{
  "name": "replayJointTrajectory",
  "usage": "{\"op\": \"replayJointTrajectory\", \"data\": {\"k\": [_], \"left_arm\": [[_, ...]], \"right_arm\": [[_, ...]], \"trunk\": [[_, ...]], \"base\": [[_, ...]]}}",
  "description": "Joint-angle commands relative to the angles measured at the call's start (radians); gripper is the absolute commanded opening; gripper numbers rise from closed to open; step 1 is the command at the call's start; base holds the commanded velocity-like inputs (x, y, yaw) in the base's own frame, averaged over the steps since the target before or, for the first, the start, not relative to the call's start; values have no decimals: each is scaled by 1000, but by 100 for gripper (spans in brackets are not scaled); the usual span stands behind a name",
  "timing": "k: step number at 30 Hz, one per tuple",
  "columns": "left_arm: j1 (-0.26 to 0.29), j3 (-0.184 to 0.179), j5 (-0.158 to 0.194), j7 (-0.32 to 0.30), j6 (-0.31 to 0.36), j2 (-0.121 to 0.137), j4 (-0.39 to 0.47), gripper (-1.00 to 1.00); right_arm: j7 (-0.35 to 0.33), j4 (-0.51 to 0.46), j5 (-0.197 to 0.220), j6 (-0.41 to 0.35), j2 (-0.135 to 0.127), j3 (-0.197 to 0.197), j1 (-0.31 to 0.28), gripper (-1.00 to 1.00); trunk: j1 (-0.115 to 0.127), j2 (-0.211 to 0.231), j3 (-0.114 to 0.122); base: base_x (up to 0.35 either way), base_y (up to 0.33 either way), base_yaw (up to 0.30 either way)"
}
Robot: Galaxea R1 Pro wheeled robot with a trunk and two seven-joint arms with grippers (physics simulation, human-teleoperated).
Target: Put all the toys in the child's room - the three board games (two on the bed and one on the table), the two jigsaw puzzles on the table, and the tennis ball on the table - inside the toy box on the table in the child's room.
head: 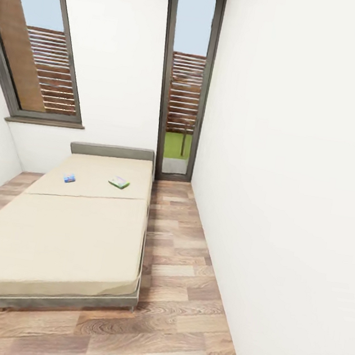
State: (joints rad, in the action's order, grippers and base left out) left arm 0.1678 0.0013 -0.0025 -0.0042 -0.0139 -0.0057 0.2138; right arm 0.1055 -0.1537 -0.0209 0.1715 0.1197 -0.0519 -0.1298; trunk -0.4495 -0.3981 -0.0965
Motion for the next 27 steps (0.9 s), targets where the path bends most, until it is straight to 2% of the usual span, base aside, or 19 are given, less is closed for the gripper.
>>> {"op": "replayJointTrajectory", "data": {"k": [1,20,27], "left_arm": [[1,0,0,0,-1,0,-1,100],[1,0,-1,0,-4,-2,-1,100],[1,1,1,-3,-2,-1,-4,100]], "right_arm": [[6,0,-2,2,0,-5,-1,100],[6,0,-2,2,0,-5,-1,100],[3,0,1,1,-2,-4,1,100]], "trunk": [[-1,-2,-2],[-1,-2,8],[-1,-2,9]], "base": [[0,0,277],[0,0,276],[0,0,102]]}}
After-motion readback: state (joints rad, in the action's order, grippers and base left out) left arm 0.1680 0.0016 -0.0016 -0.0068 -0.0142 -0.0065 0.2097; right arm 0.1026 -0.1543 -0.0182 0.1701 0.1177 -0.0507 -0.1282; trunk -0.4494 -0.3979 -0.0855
